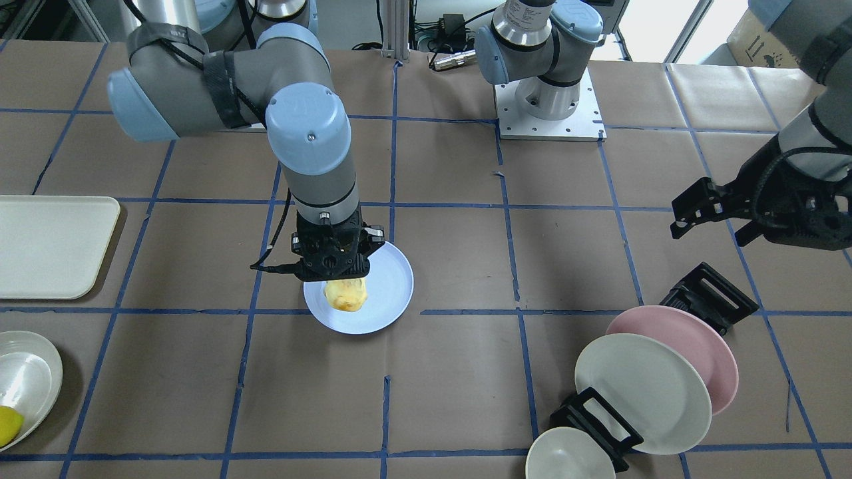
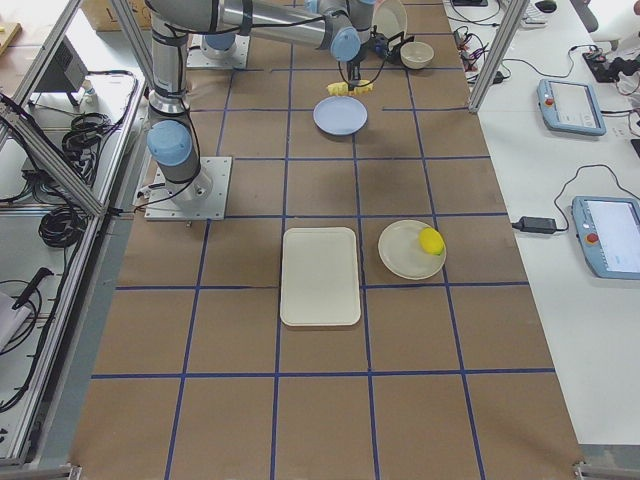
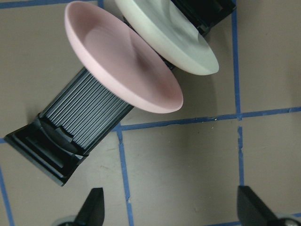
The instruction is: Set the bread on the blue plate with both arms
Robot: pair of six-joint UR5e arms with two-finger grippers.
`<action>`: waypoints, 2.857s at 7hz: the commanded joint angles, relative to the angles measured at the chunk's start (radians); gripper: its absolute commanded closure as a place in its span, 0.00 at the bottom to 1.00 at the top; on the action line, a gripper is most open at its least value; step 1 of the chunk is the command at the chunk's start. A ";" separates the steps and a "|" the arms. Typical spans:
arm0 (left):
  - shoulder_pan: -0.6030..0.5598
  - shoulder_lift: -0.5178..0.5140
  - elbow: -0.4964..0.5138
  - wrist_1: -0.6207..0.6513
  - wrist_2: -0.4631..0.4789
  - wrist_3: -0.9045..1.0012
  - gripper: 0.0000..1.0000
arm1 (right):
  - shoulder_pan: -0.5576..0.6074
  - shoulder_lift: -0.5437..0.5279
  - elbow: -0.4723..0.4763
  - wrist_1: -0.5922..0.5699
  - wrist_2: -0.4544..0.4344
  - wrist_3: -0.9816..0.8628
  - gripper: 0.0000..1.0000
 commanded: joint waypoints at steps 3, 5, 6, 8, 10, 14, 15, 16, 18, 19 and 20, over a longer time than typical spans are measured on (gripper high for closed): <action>-0.012 0.081 0.001 -0.042 0.091 0.081 0.00 | 0.009 0.010 0.114 -0.118 0.006 -0.005 0.30; -0.007 0.060 -0.002 -0.028 0.148 0.127 0.00 | 0.009 0.004 0.117 -0.119 0.006 -0.005 0.00; -0.013 0.078 -0.008 -0.034 0.153 0.113 0.00 | 0.009 0.004 0.118 -0.119 0.007 -0.007 0.00; -0.025 0.066 -0.017 -0.025 0.148 0.059 0.00 | 0.005 -0.002 0.118 -0.142 0.007 -0.001 0.00; -0.100 0.083 -0.069 -0.004 0.153 -0.076 0.00 | -0.076 -0.008 0.079 -0.178 0.003 -0.088 0.00; -0.157 0.069 -0.069 0.007 0.086 -0.282 0.00 | -0.210 -0.131 -0.029 0.062 -0.017 -0.176 0.00; -0.177 0.072 -0.080 0.030 0.091 -0.282 0.00 | -0.239 -0.180 -0.029 0.125 -0.020 -0.217 0.00; -0.180 0.068 -0.082 0.030 0.085 -0.292 0.00 | -0.257 -0.227 -0.029 0.187 -0.017 -0.243 0.00; -0.187 0.072 -0.107 0.033 0.081 -0.344 0.00 | -0.259 -0.301 -0.027 0.303 -0.010 -0.242 0.00; -0.191 0.072 -0.115 0.044 0.078 -0.371 0.00 | -0.259 -0.335 -0.029 0.368 -0.011 -0.240 0.00; -0.193 0.074 -0.115 0.044 0.053 -0.384 0.00 | -0.259 -0.361 -0.030 0.419 -0.010 -0.239 0.00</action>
